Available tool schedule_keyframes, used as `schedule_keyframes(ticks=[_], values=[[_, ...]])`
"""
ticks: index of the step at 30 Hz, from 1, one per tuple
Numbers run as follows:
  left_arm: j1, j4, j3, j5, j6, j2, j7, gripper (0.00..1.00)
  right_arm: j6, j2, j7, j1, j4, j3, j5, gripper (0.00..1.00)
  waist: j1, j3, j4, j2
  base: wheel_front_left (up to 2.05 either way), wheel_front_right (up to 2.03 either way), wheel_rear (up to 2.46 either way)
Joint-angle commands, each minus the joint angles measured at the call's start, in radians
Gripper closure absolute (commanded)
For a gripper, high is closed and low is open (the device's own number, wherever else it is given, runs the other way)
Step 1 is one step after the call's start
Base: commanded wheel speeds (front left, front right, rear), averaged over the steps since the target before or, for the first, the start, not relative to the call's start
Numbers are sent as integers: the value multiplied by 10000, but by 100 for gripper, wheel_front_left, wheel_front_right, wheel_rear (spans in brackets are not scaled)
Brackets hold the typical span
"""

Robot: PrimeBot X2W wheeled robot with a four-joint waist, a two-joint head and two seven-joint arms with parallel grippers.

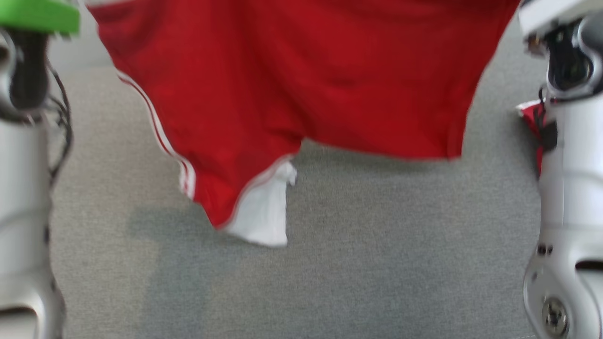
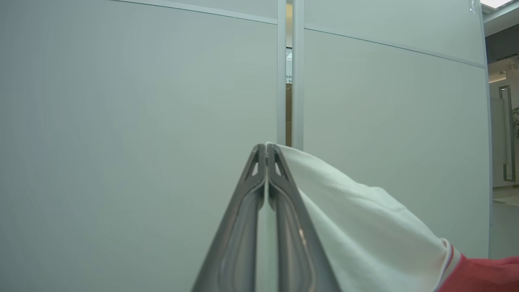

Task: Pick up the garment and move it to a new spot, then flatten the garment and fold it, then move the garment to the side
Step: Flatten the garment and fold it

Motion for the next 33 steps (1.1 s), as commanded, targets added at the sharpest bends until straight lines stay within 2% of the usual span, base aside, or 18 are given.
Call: schedule_keyframes(ticks=[1, 4, 9, 13, 16, 20, 27, 33], values=[[-901, 553, -135, 74, -47, 224, -85, 100, -1, -48, -253, -876, 633, -55, -184, 100, 0, 1881, -219, 0, 0, 0, 0], [-2518, 1925, -506, 210, -61, 590, -211, 100, -1, -35, -890, -2588, 2314, -25, -486, 100, 0, 2518, -400, 0, 0, 0, 0], [-5312, 3920, -1101, 183, -66, 1071, -1007, 100, -2, -57, -2853, -5491, 5042, -82, -1233, 100, 0, 3343, -568, 0, 0, 0, 0], [-6834, 5090, -1492, 119, -57, 1070, -1825, 100, -4, -50, -4590, -6912, 6717, -578, -1239, 100, 0, 3552, -478, 0, 0, 0, 0], [-7303, 5418, -1757, -52, -50, 912, -2068, 100, -4, -55, -5144, -7379, 7428, -835, -1365, 100, 0, 3696, -340, 0, 0, 0, 0], [-6842, 4720, -2291, -235, -51, 769, -2119, 100, -1, -42, -5264, -7155, 7679, -923, -1276, 100, 0, 3942, -120, 0, 0, 0, 0], [-4253, 2615, -2942, -885, -52, 790, -2117, 100, 1, -52, -5267, -5300, 7304, -1341, -1150, 100, 0, 4034, 135, 0, 0, 0, 0], [-1715, 807, -3800, -1175, -52, 1319, -2119, 100, 1, -42, -5267, -3651, 7323, -1287, -501, 100, 0, 3526, 186, 0, 0, 0, 0]])
